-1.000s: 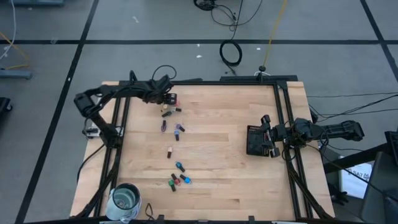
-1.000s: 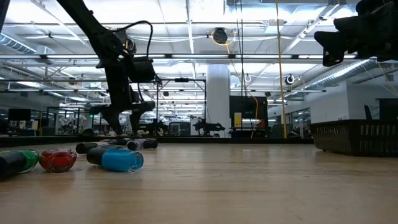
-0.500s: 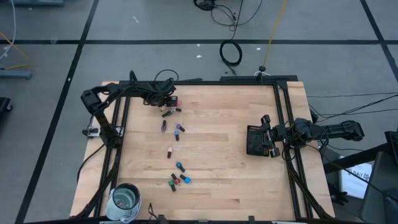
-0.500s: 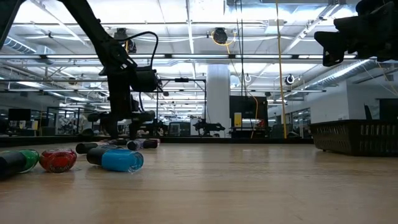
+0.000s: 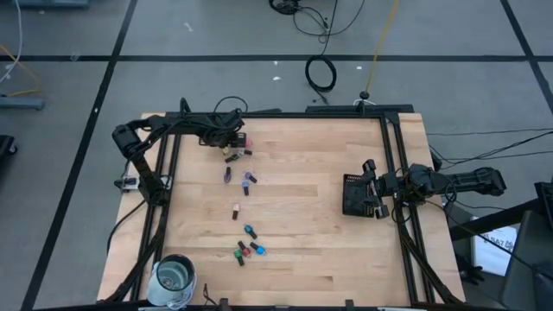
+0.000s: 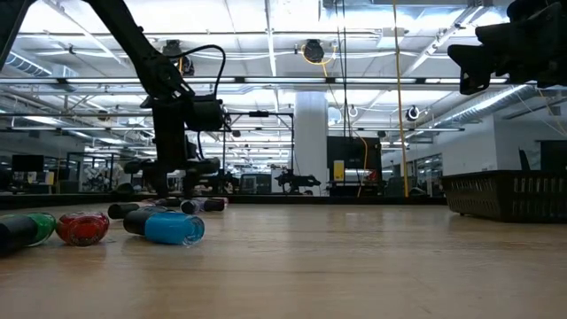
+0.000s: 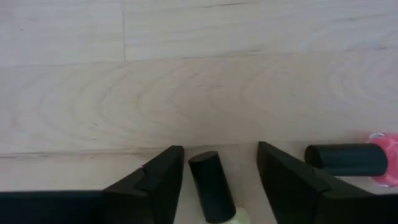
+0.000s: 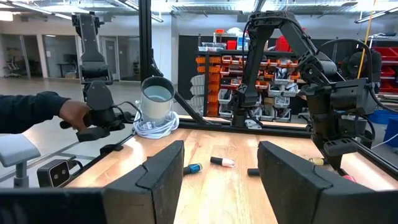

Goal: Pick & Place Nail Polish
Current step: Put the light yellow nail polish into the black basket

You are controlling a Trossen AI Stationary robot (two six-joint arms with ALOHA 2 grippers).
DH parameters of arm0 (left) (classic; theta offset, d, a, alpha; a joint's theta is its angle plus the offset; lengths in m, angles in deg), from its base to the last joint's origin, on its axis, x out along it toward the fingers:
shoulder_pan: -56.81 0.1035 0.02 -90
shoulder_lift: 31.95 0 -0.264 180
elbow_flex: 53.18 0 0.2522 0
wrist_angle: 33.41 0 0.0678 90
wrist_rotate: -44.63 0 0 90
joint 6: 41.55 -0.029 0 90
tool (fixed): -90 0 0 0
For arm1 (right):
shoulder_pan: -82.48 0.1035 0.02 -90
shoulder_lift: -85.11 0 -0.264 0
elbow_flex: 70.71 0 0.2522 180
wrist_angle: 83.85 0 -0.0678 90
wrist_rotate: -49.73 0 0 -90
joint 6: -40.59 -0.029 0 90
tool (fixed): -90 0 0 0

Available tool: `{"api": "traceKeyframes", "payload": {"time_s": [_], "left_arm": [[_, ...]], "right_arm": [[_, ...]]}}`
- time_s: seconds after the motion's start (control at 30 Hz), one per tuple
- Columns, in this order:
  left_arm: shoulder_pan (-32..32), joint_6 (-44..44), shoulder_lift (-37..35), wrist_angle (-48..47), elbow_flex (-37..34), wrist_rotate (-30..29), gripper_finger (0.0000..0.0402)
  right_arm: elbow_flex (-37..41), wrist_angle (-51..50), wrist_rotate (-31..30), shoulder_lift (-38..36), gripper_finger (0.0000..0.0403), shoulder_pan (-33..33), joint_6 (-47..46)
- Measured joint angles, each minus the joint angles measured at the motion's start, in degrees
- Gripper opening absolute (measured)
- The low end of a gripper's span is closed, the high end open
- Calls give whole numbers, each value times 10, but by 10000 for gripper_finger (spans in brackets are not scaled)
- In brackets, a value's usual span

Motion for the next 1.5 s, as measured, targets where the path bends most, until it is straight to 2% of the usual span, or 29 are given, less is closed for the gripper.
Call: {"api": "traceKeyframes", "payload": {"time_s": [0.23,0.4,0.6,0.73,0.97,1.17,1.3,1.5], "left_arm": [[0,0,0,-1,0,7,90],[-1,-27,0,1,-1,10,37],[-1,-66,-2,8,0,12,36],[-11,-92,-32,0,-3,7,36],[-64,-159,-158,39,-1,-38,36],[-143,-279,-254,160,1,-29,36],[-208,-365,-283,255,1,10,36],[-296,-520,-264,376,1,104,36]], "right_arm": [[0,0,0,0,192,0,0],[-1,0,0,0,192,0,0],[0,0,0,0,192,0,0],[0,0,0,0,192,0,0],[0,1,0,0,192,0,0],[0,0,0,0,192,0,0],[0,0,0,0,192,0,0],[0,0,0,0,192,0,0]]}}
